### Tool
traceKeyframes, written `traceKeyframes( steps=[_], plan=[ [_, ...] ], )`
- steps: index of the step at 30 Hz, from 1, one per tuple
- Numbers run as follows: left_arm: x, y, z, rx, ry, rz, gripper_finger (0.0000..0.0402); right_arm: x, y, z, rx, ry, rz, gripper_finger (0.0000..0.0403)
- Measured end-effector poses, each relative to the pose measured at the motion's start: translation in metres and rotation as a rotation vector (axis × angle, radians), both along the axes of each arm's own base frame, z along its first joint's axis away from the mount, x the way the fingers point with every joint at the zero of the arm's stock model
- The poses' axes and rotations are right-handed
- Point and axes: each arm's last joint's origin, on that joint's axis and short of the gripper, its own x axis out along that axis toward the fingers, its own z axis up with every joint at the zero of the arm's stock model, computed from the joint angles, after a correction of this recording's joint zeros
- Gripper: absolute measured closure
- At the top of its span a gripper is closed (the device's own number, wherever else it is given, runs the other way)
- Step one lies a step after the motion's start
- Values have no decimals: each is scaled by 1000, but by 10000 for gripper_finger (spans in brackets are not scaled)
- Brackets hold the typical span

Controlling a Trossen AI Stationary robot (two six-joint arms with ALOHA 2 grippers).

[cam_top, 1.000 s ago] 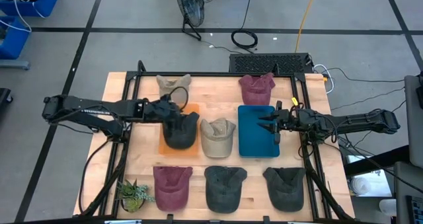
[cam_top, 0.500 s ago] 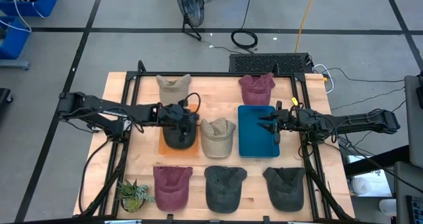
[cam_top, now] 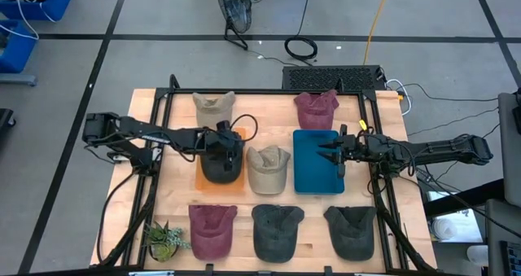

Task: Pick & Place hat
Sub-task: Put the top black cap into the orange bin, then move the bottom red cap to the middle top of the table

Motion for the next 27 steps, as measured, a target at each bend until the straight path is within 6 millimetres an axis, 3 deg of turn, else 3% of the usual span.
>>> traceKeyframes(
  steps=[11, 17, 23, 27],
  plan=[
    [-4, 4, -7, -42, 43, 83, 309, 0, 0, -1, 0, 7, 0, 298],
    [-2, -1, -9, -99, 42, 29, 309, 0, 0, -1, 0, 7, 0, 298],
    [7, -9, 0, -98, -54, -68, 309, 0, 0, -1, 0, 7, 0, 298],
    [7, -10, 22, -52, -64, -72, 309, 0, 0, -1, 0, 10, 0, 298]
  ],
)
